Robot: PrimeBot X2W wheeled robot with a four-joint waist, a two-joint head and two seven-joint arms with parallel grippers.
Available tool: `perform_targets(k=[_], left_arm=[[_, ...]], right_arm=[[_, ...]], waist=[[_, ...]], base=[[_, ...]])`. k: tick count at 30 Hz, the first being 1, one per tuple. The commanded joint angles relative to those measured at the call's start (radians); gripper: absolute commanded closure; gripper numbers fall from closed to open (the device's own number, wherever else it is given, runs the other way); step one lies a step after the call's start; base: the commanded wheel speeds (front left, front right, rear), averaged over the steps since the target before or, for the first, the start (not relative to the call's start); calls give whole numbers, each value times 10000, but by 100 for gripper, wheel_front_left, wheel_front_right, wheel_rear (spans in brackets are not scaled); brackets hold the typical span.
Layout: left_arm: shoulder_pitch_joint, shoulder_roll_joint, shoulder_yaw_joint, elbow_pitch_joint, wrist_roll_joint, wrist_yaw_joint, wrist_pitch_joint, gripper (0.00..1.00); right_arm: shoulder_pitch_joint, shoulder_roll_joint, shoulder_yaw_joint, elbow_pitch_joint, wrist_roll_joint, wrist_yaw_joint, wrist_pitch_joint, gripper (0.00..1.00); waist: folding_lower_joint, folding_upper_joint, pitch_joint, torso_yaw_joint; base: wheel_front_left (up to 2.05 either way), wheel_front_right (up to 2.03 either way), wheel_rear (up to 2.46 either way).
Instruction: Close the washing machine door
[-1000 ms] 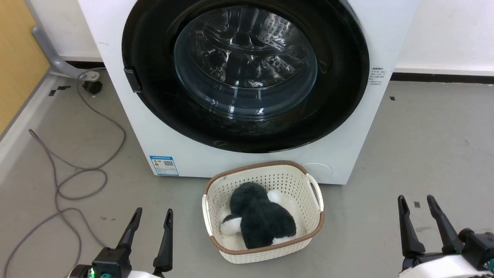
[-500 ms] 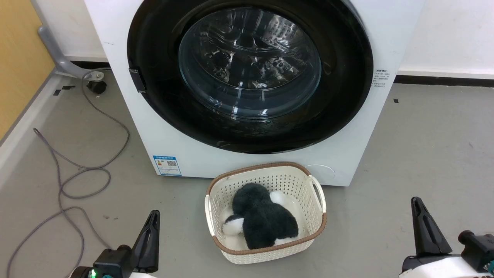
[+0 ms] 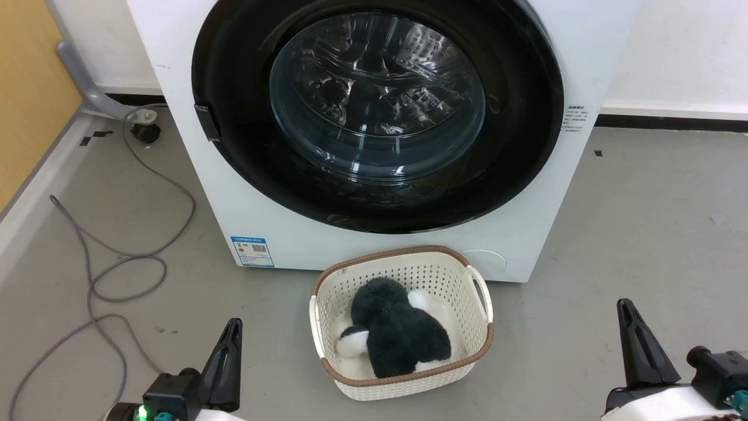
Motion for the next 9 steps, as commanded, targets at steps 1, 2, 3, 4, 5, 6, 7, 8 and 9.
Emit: perform_targets(k=[1, 2, 3, 4, 5, 6, 7, 8, 9], left_arm=[[-106, 1, 0, -58, 65, 58, 39, 100], [-112, 1, 0, -66, 71, 66, 59, 100], [-118, 1, 0, -74, 78, 74, 80, 100], [-124, 1, 0, -82, 85, 83, 100, 100], [-130, 1, 0, -90, 92, 91, 121, 100], [-137, 1, 0, -98, 99, 100, 141, 100], [-143, 1, 0, -106, 106, 108, 162, 100], [-149, 1, 0, -114, 113, 116, 182, 100], [-155, 2, 0, -122, 120, 125, 202, 100]], right_arm=[[-55, 56, 22, -79, -78, -1, 54, 100], [-58, 60, 26, -87, -97, -1, 72, 100], [-61, 64, 30, -96, -117, -1, 91, 100], [-65, 68, 34, -104, -137, -1, 109, 100], [-68, 72, 38, -113, -156, -1, 128, 100], [-72, 75, 42, -121, -176, -1, 146, 100], [-75, 79, 46, -130, -196, -1, 164, 100], [-78, 83, 50, -138, -215, -1, 183, 100], [-82, 87, 54, -147, -235, -2, 201, 100]], waist=[[0, 0, -1, -4], [0, 0, -2, -8], [0, 0, -3, -11], [0, 0, -4, -15], [0, 0, -5, -19], [0, 0, -6, -23], [0, 0, -7, -27], [0, 0, -8, -30], [0, 0, -9, -34]], base=[[0, 0, 0], [0, 0, 0], [0, 0, 0], [0, 0, 0], [0, 0, 0], [0, 0, 0], [0, 0, 0], [0, 0, 0], [0, 0, 0]])
